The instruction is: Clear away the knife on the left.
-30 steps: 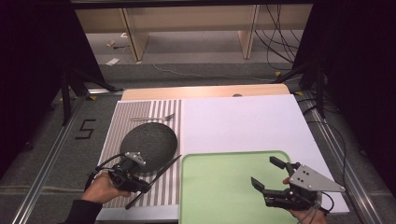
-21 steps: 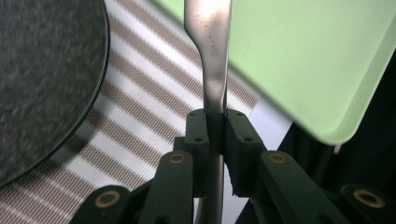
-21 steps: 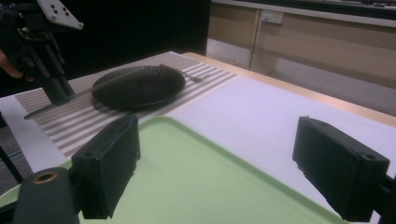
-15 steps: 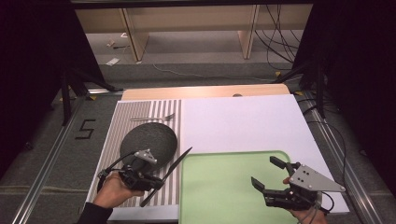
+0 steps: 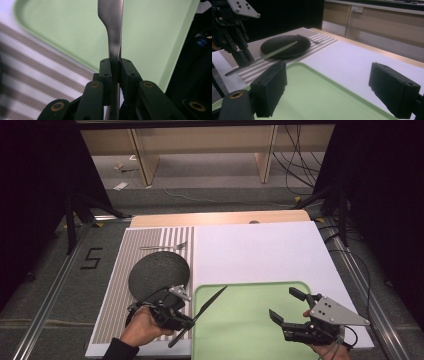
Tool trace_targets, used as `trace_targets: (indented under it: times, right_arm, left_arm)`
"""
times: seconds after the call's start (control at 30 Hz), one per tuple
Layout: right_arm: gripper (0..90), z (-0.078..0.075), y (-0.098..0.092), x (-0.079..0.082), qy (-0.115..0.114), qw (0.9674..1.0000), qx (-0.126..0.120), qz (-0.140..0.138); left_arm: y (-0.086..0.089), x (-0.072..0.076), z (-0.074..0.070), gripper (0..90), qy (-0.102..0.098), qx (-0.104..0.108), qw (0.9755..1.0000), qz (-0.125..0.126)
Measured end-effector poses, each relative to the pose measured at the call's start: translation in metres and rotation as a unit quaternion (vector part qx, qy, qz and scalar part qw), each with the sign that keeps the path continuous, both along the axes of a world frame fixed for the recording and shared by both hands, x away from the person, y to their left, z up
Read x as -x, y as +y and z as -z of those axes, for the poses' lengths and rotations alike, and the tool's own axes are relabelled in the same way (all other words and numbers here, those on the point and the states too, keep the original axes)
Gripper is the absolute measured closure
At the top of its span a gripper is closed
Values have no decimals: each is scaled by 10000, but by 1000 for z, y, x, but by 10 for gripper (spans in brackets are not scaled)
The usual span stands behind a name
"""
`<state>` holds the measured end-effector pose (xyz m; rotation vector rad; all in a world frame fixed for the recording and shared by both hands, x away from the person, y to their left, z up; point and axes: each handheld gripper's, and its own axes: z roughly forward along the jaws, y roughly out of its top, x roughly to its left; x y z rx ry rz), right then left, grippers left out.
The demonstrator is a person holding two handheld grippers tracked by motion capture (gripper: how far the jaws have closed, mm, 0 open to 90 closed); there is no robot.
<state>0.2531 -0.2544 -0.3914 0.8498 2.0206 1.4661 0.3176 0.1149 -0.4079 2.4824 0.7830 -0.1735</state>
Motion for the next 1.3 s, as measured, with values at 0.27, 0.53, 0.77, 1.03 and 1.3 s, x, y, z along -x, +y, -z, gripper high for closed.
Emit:
trace_targets:
  times: [0.27,0.53,0.77,1.03,1.3]
  right_arm:
    - [158,0,0,0,5,10000,-5,-10]
    - [159,0,0,0,6,10000,1,-20]
    - [159,0,0,0,-2,10000,8,-30]
    - [158,0,1,-1,12,10000,1,-32]
    - [159,0,2,-1,15,10000,-7,-40]
  left_arm:
    - [-25,-4,4,803,165,-31,9997,185]
    - [-46,-4,2,803,323,-4,9986,419]
    - [-57,-7,6,803,464,72,9977,496]
    - [-68,-12,15,803,685,114,9960,560]
    - [-82,-17,26,803,900,-26,9943,575]
